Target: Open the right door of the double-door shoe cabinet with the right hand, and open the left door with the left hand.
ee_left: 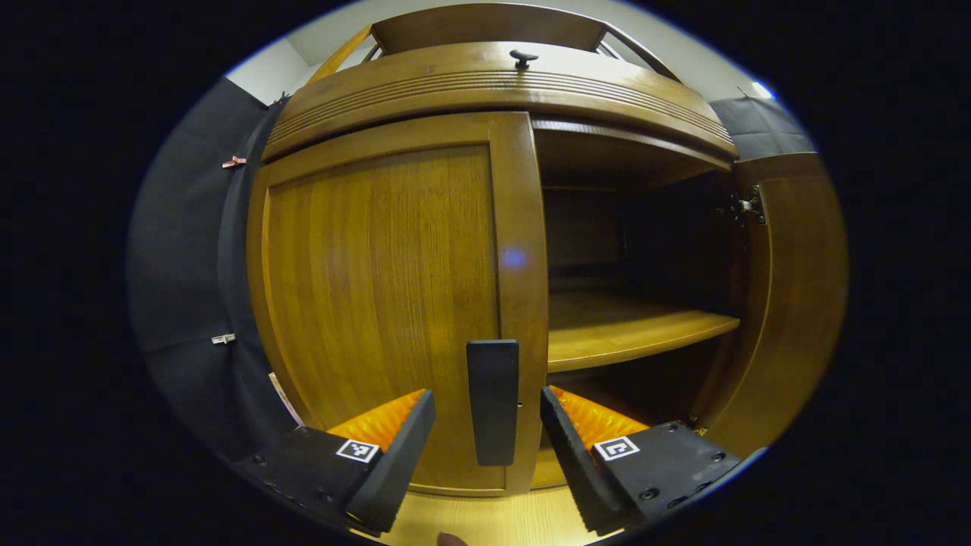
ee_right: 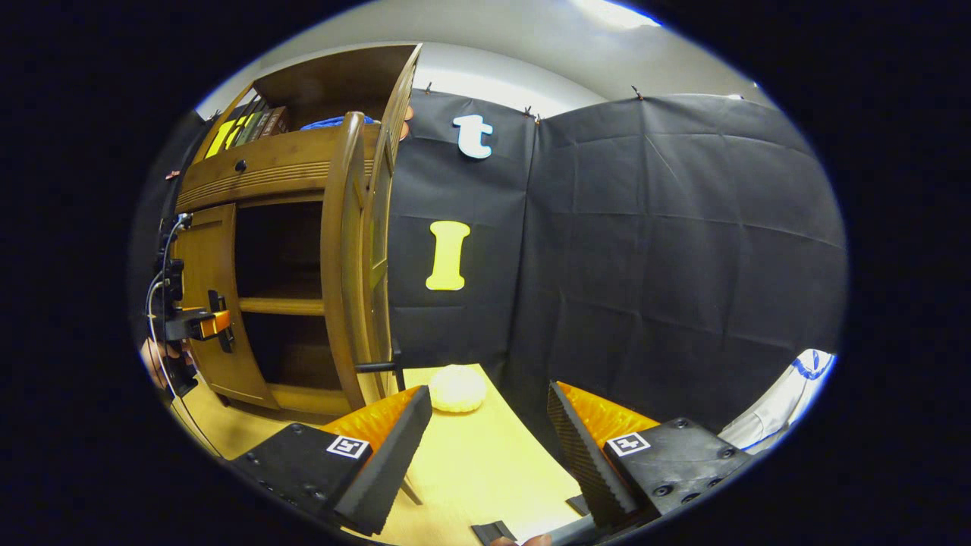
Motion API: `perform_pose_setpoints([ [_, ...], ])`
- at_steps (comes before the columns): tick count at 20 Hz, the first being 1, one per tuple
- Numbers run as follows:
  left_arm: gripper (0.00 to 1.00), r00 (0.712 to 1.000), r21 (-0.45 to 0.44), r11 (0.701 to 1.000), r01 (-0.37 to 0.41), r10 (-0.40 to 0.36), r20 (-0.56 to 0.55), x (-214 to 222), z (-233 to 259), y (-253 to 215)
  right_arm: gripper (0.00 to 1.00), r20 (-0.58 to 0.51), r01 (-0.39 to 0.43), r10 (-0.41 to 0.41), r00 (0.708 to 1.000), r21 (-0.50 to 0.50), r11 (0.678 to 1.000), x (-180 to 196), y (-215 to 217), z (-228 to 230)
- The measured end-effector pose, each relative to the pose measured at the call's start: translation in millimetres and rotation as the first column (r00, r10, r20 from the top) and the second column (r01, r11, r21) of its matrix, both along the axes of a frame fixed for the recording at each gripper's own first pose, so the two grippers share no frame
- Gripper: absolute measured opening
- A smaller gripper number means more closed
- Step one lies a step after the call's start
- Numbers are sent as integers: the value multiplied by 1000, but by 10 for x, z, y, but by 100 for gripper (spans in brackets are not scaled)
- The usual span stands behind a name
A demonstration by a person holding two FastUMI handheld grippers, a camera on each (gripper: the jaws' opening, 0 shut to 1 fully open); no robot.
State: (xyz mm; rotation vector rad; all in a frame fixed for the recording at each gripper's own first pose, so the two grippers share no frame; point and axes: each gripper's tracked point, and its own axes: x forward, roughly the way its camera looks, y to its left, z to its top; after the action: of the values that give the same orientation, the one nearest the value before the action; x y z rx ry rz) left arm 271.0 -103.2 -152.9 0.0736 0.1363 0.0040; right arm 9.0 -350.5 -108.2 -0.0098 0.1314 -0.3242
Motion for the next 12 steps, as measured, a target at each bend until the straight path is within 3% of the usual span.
perform_pose_setpoints([
  [1, 84, 1000, -4, 1000, -4, 4, 0, 62, -29, 6, 98, 14, 1, -1, 1000, 5, 1000, -8, -1, 50],
  [7, 41, 1000, -36, 999, 9, -9, 0, 147, -106, -51, 98, 24, 1, -1, 1000, 3, 1000, -20, 66, 71],
  [12, 33, 999, -41, 998, 43, -44, -29, 76, -91, -50, 98, 33, 0, 0, 999, 13, 1000, -129, 209, 86],
])
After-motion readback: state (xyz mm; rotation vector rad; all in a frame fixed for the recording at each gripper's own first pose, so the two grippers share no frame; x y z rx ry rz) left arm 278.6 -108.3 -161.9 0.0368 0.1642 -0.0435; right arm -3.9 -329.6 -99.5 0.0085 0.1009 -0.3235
